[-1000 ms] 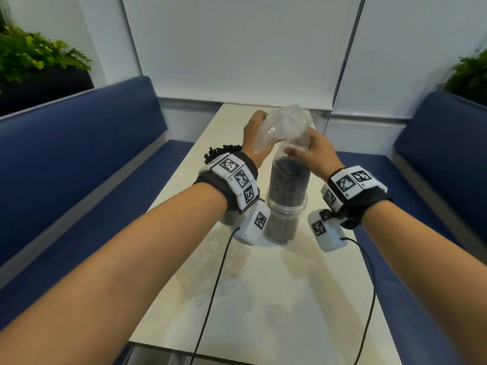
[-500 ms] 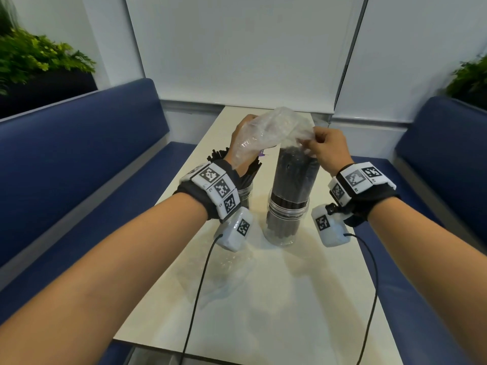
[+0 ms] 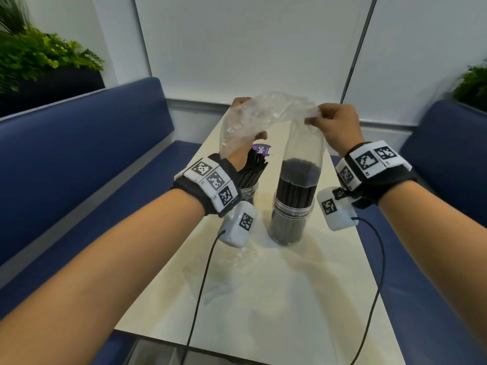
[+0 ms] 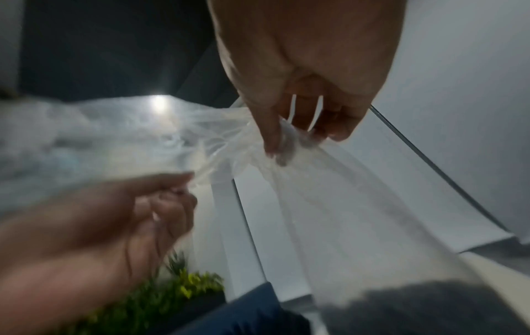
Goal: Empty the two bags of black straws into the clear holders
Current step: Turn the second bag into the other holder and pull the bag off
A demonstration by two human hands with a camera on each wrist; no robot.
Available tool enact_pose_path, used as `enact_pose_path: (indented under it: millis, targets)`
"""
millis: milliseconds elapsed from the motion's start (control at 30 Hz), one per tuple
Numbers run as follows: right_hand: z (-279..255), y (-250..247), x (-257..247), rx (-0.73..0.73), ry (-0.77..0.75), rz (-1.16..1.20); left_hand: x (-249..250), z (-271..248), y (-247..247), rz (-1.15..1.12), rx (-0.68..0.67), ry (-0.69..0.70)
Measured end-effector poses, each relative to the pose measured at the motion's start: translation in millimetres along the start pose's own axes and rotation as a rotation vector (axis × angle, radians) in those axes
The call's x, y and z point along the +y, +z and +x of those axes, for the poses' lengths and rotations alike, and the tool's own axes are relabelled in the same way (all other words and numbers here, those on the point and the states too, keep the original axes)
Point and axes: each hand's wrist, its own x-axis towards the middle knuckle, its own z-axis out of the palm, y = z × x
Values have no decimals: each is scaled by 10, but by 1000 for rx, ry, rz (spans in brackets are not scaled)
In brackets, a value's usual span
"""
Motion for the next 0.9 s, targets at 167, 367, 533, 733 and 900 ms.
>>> enact_pose_path:
  millis: [167, 367, 533, 733, 900]
  targets:
    - [-41, -89, -366, -62, 67, 496, -74, -173, -222, -119, 125, -114]
    - [-409, 205, -478, -152, -115, 248, -247, -580, -892, 78, 339, -141]
    - [-724, 595, -303, -34, -201, -71, -77, -884, -1378, 199, 395, -99]
    - [-1219, 1084, -271, -422, -24, 264, -237, -1197, -1244, 141, -69, -438]
    - [-1562, 1167, -74, -796, 402, 778, -467, -1160, -1214, 47, -3, -334]
